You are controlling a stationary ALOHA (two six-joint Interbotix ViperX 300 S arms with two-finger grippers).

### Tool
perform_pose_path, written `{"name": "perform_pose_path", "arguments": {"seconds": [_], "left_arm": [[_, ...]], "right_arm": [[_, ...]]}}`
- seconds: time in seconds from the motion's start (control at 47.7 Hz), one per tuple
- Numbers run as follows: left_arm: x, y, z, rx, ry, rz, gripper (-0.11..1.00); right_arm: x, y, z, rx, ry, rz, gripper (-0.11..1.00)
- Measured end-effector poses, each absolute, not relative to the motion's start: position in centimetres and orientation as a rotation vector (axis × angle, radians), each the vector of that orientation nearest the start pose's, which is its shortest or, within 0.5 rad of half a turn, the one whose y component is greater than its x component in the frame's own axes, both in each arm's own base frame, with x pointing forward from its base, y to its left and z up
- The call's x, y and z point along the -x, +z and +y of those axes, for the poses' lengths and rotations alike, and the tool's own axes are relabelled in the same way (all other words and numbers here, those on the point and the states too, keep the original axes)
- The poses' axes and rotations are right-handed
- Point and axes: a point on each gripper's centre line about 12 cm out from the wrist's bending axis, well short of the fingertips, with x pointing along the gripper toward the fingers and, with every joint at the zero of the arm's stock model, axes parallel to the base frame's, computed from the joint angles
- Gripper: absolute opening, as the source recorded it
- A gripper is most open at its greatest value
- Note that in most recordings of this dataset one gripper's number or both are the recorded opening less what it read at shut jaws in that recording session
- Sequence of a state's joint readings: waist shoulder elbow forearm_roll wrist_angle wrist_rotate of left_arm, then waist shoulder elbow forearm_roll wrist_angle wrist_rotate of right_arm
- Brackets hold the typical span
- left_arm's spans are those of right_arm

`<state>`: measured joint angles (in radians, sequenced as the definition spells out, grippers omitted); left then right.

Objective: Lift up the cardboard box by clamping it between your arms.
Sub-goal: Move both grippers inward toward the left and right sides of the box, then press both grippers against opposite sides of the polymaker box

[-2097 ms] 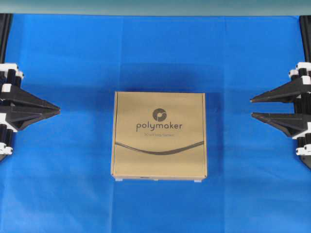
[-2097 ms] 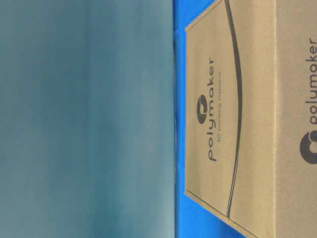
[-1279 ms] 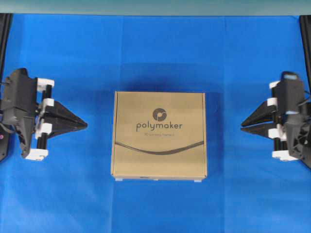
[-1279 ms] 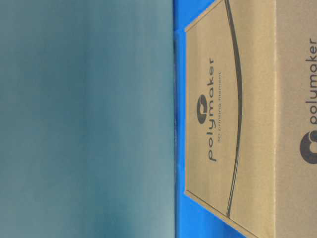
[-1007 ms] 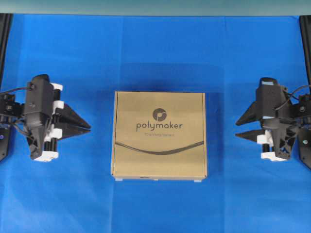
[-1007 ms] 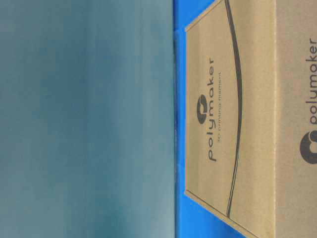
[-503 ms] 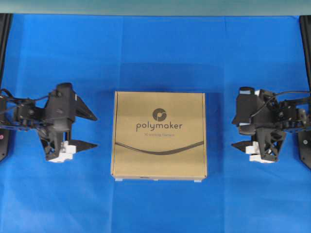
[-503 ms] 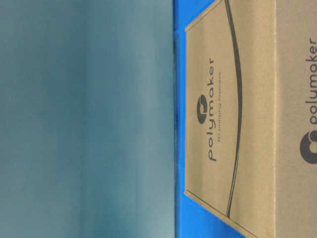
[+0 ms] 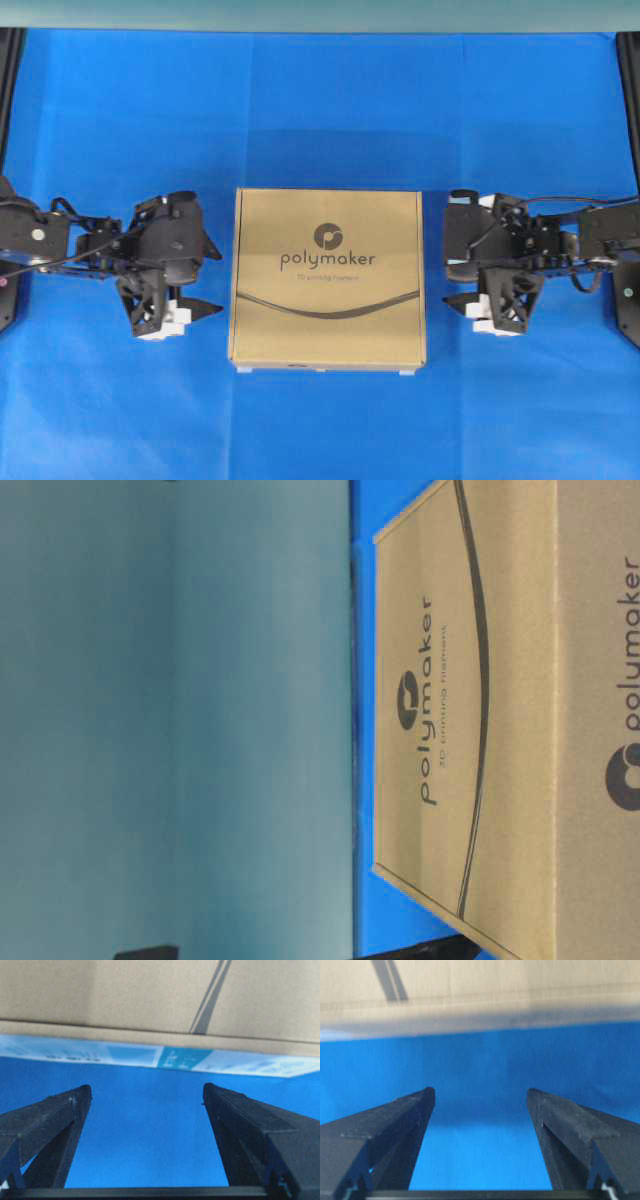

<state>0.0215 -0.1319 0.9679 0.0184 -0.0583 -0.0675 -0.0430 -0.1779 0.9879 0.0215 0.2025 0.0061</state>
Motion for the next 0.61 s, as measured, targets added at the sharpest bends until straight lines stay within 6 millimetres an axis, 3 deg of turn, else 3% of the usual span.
{"name": "perform_pose_path", "arguments": {"seconds": [0.398,0.608], "left_arm": [[-31.9,12.2,0.7,0.055,0.040,0.788,0.87],[-32.5,11.9,0.8,0.052,0.041,0.815,0.87]], "right_arm": [[-30.3,10.0,-1.3,-0.008,-0.027,1.028,1.00],[-30.6,9.9,-1.3,-0.001,-0.024,1.029,1.00]]}}
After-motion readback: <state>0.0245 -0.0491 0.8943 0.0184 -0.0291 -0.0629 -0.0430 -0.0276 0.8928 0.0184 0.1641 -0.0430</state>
